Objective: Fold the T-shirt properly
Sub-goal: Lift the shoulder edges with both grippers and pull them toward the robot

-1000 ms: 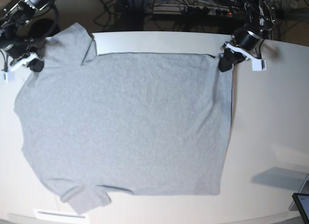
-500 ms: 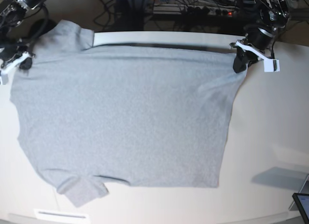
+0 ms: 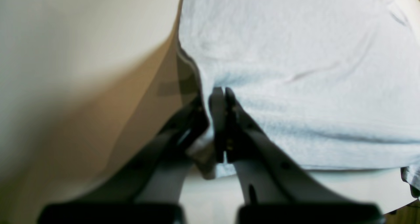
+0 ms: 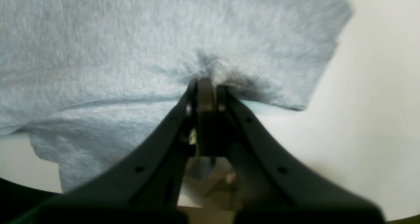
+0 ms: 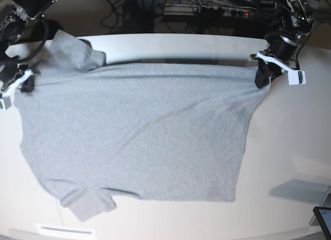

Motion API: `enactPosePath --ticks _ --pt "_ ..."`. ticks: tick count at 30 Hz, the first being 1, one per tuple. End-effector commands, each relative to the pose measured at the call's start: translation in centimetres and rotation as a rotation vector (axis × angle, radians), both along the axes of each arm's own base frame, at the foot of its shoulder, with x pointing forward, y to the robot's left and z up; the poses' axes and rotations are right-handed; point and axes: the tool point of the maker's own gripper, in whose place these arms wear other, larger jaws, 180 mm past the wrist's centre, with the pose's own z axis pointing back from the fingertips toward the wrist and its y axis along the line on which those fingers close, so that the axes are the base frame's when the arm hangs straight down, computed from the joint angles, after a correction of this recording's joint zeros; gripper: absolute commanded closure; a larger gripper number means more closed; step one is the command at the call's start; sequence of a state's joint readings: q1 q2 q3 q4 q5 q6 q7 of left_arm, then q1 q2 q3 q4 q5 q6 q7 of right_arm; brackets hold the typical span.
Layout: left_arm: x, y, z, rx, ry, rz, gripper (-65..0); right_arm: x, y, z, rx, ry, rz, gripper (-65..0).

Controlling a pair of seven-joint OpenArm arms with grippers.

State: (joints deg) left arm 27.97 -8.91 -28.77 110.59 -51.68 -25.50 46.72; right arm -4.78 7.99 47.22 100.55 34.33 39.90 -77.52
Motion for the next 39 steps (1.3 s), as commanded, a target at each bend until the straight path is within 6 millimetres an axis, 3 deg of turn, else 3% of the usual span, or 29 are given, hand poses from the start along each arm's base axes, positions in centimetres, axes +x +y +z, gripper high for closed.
enactPosePath --ticks 1,10,18,34,39 --pt "0.7 0.1 1.8 0.013 -0.063 -0.004 0.0 1.0 -0.6 1.7 -0.035 -0.056 0.007 0.0" --pt "1.5 -1.3 1.6 -0.022 -0.030 -0.017 0.0 1.3 -2.3 3.4 -0.106 -0.073 0.017 0.0" --pt "3.1 -1.7 2.7 -0.044 -0.082 0.002 0.0 2.3 -3.3 4.7 -0.141 -0.101 0.019 0.0" --pt "6.0 -1.0 5.1 -0.060 -0.154 0.045 0.0 7.0 -1.7 7.8 -0.159 -0.204 0.103 0.0" --pt "7.2 -0.6 5.9 -0.076 -0.178 0.074 0.0 7.9 -1.9 7.2 -0.116 -0.197 0.091 0.0"
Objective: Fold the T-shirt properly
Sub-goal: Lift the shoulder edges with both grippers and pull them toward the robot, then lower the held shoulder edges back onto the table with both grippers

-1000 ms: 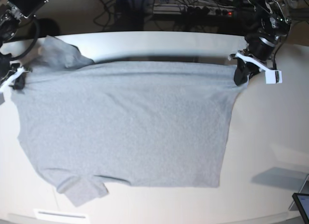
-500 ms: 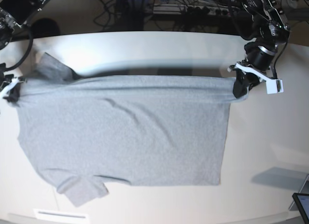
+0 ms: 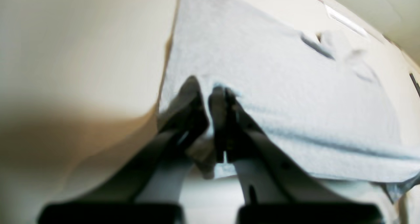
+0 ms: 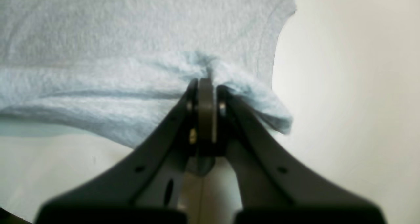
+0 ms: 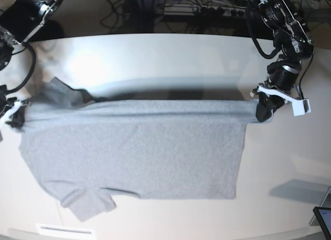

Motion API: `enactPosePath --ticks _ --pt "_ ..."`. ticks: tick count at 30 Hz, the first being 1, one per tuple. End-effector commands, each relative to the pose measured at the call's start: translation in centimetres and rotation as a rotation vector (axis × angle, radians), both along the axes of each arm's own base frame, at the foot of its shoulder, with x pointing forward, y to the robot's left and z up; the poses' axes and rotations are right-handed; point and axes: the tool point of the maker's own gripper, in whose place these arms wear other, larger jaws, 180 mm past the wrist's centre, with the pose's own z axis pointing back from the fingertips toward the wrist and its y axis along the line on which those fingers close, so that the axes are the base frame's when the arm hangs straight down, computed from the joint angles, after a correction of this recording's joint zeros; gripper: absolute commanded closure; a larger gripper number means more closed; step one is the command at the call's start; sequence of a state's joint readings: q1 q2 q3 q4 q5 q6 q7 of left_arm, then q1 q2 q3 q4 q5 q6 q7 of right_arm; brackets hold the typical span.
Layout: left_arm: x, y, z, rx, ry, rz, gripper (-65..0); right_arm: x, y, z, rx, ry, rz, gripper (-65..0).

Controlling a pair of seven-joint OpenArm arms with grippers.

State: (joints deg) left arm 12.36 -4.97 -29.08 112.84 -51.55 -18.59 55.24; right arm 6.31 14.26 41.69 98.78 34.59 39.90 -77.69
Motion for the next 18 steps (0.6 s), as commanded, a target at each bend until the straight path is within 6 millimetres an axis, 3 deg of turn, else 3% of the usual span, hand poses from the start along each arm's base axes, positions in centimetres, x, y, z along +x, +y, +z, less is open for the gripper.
enactPosePath --ticks 1,6,11,18 --pt "0.6 0.3 1.6 0.009 -0.061 0.006 0.0 0.8 -0.9 1.6 -0.026 -0.046 -0.003 0.0" --pt "1.4 0.8 1.8 0.003 -0.074 0.017 0.0 2.3 0.4 2.3 -0.042 -0.063 0.054 0.0" --pt "2.3 1.5 1.4 -0.011 -0.066 0.026 0.0 3.5 0.4 3.6 -0.043 -0.103 0.054 0.0" --pt "3.1 2.1 -0.1 -0.053 -0.038 0.043 0.0 4.1 0.3 2.3 0.013 -0.068 0.045 0.0"
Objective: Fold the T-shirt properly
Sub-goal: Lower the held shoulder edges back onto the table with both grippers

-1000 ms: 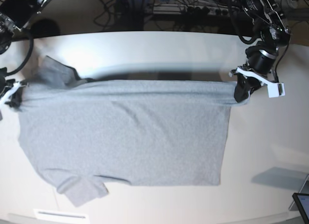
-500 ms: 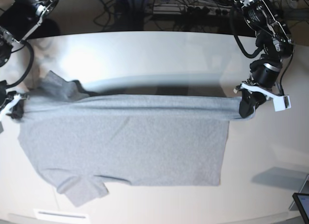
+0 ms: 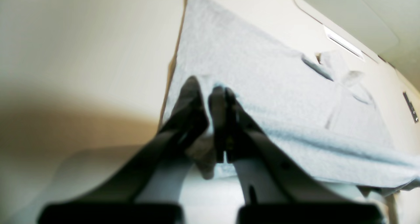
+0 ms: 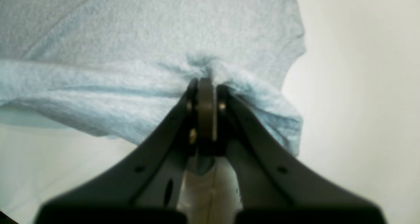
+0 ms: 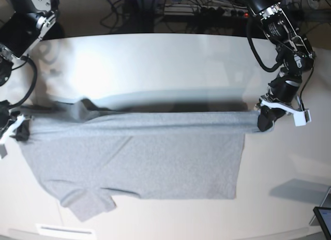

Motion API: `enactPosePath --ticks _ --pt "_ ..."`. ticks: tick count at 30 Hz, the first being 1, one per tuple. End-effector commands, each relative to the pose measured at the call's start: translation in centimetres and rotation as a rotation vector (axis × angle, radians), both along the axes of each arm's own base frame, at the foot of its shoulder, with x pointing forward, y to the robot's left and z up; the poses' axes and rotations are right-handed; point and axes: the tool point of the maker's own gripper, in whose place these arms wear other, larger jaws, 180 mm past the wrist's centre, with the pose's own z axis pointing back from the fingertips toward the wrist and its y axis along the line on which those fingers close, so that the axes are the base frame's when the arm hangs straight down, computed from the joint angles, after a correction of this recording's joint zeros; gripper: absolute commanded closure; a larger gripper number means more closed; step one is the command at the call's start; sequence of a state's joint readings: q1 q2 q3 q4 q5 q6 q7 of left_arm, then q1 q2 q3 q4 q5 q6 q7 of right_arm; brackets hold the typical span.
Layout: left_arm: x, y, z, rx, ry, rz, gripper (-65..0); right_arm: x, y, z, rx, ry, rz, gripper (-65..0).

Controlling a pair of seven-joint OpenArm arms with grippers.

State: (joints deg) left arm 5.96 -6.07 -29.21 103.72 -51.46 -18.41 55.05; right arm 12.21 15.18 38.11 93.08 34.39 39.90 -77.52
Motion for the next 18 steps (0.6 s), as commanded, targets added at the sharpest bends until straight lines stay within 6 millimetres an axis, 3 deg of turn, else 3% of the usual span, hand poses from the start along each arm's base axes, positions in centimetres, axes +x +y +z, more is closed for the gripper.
enactPosePath --ticks 1,9,13,18 --pt "0.7 0.6 1.3 0.011 -0.048 0.009 0.0 0.9 -0.7 1.6 -0.018 -0.047 -0.004 0.0" --pt "2.3 1.8 0.7 0.004 -0.032 0.020 0.0 2.7 0.5 1.7 -0.011 -0.051 0.048 0.0" --pt "2.9 1.4 -0.7 0.064 0.022 0.000 0.0 3.5 1.9 0.5 0.024 -0.045 0.086 0.0" --pt "3.9 0.6 -1.8 0.098 0.058 -0.027 0.0 3.8 2.0 -1.0 0.081 -0.034 0.074 0.0"
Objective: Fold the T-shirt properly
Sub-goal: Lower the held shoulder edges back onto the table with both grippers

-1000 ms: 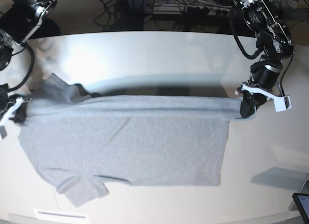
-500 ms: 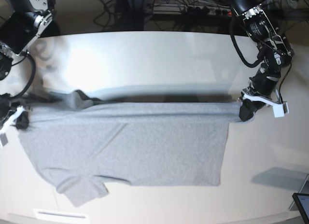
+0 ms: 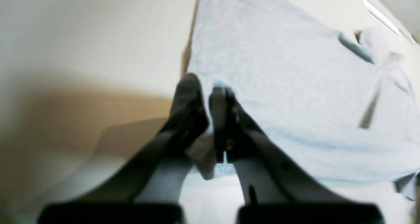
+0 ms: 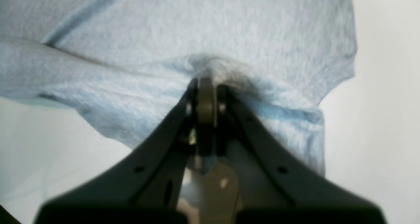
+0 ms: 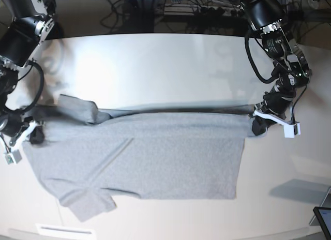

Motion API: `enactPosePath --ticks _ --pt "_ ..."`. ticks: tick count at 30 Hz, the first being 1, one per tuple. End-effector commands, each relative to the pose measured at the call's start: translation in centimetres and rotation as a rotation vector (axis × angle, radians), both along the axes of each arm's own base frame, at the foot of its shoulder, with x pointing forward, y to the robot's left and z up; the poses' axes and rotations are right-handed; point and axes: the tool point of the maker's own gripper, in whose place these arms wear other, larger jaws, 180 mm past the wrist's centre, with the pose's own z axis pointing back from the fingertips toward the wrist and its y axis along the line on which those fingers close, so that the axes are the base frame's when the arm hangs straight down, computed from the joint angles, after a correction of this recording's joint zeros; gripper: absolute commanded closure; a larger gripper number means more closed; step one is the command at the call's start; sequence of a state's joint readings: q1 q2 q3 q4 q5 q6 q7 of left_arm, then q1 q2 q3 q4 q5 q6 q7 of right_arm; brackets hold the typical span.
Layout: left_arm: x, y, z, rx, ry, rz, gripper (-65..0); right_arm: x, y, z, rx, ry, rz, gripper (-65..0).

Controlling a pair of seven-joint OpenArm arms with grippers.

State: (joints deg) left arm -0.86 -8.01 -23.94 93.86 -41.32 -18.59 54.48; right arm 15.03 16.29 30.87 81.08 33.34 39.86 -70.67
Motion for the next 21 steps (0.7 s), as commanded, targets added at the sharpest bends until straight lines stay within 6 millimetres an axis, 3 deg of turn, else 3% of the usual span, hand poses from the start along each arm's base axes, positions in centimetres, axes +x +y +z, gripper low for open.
enactPosePath --ticks 1,12,21 --pt "1.1 0.3 1.6 0.013 -0.054 -0.001 0.0 1.3 -0.6 2.0 0.000 -0.077 -0.007 0.0" --pt "4.0 -1.3 -0.1 0.089 0.017 -0.065 0.0 1.8 -1.5 1.3 0.032 -0.097 -0.038 0.0" --pt "4.5 -0.5 0.5 0.107 0.009 -0.060 0.0 1.7 -3.1 0.2 -0.048 -0.056 -0.067 -0.6"
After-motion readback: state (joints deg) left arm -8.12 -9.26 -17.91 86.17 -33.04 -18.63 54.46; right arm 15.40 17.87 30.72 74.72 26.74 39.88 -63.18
